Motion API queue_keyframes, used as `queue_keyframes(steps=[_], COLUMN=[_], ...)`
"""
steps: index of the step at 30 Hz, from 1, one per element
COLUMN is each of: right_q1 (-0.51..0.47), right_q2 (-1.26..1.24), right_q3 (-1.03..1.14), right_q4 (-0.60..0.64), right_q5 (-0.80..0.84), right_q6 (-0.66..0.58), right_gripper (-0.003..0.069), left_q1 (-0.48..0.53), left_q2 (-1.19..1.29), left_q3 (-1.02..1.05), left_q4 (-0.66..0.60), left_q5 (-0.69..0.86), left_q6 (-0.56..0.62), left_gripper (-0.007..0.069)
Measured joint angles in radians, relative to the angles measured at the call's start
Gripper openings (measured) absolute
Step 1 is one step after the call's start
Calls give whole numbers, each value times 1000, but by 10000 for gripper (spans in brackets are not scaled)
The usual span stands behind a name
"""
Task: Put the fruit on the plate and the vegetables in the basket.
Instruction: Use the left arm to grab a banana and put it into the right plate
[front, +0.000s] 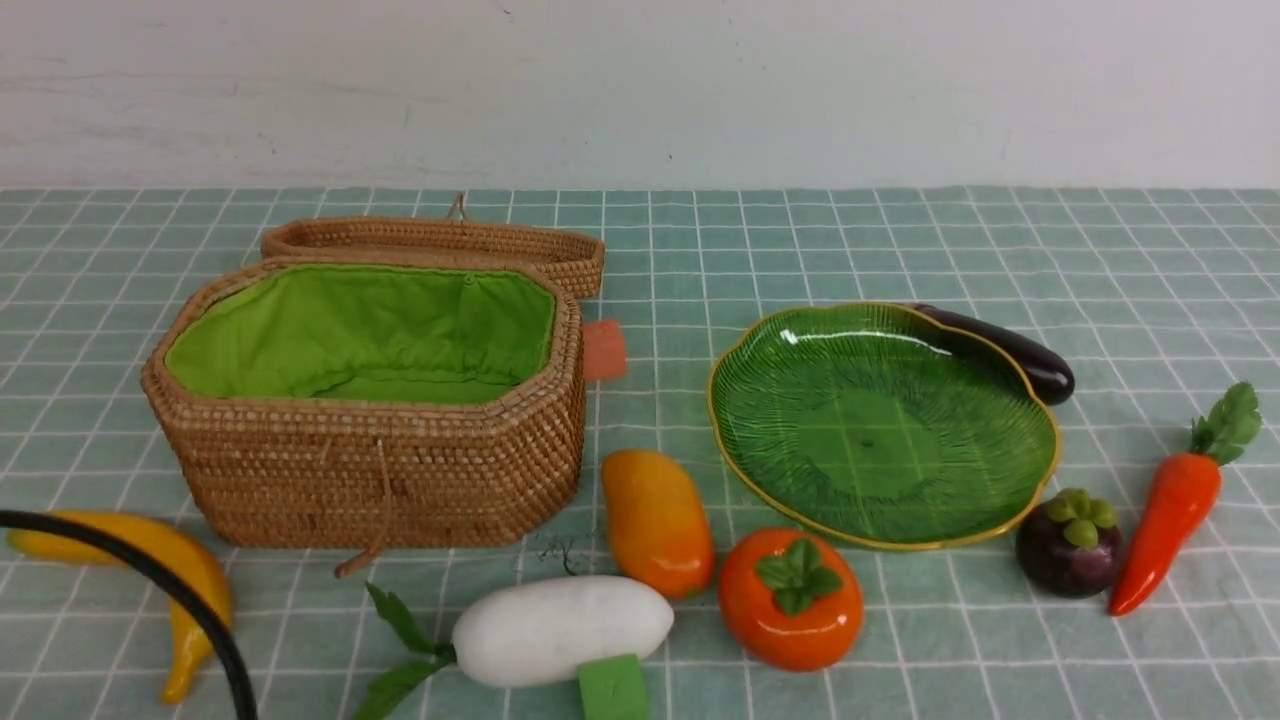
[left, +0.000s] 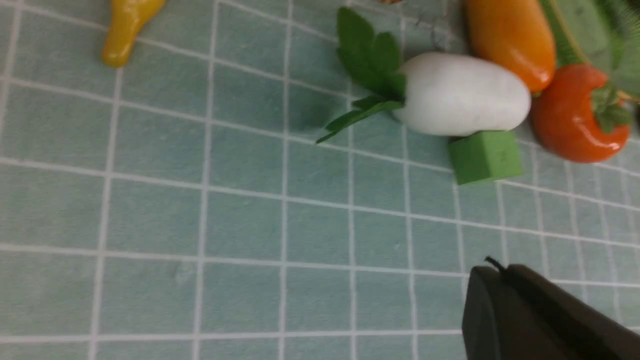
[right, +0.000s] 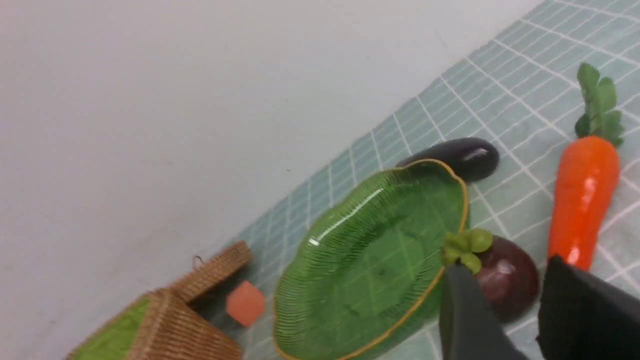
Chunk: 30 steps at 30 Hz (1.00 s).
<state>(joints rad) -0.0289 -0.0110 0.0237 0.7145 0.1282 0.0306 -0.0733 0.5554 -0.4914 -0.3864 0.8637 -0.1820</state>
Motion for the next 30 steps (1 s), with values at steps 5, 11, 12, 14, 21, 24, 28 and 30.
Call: queue_keyframes(steps=[5,11,12,14,21,24,28,30], right_q1=[23,68,77,103,249,320,342,344], right_q2=[50,299,347,409,523,531,531,531], right_q3=[-188,-619,-720,-837,-1060,-1076,-1078,-1078], right_q4=[33,-9,-28,-54,-79,-89,-97,-99], right_q5=[310,696,761,848,975,986,996,1001], right_q6=[-146,-379,-404,-428,-445,-467,-488,-492], right_gripper=[123,20,13,11,12,15,18,20], left_q1=[0,0,0,0,0,0,0,0], left_q2=[96,235,272,341,554,648,740,781], left_q3=[-21,-62,-70,-80,-86,-86,-87,-87], left_q4=[93,226,264,328,424,430,475,523], left_q5=[2,-18,-38,-74,-289,-437,-527,-555], left_q6=[-3,-87,-114,-164,-258,-265,-267,-268], left_gripper=[-13,-13,-13,-13,-12,24,121,186])
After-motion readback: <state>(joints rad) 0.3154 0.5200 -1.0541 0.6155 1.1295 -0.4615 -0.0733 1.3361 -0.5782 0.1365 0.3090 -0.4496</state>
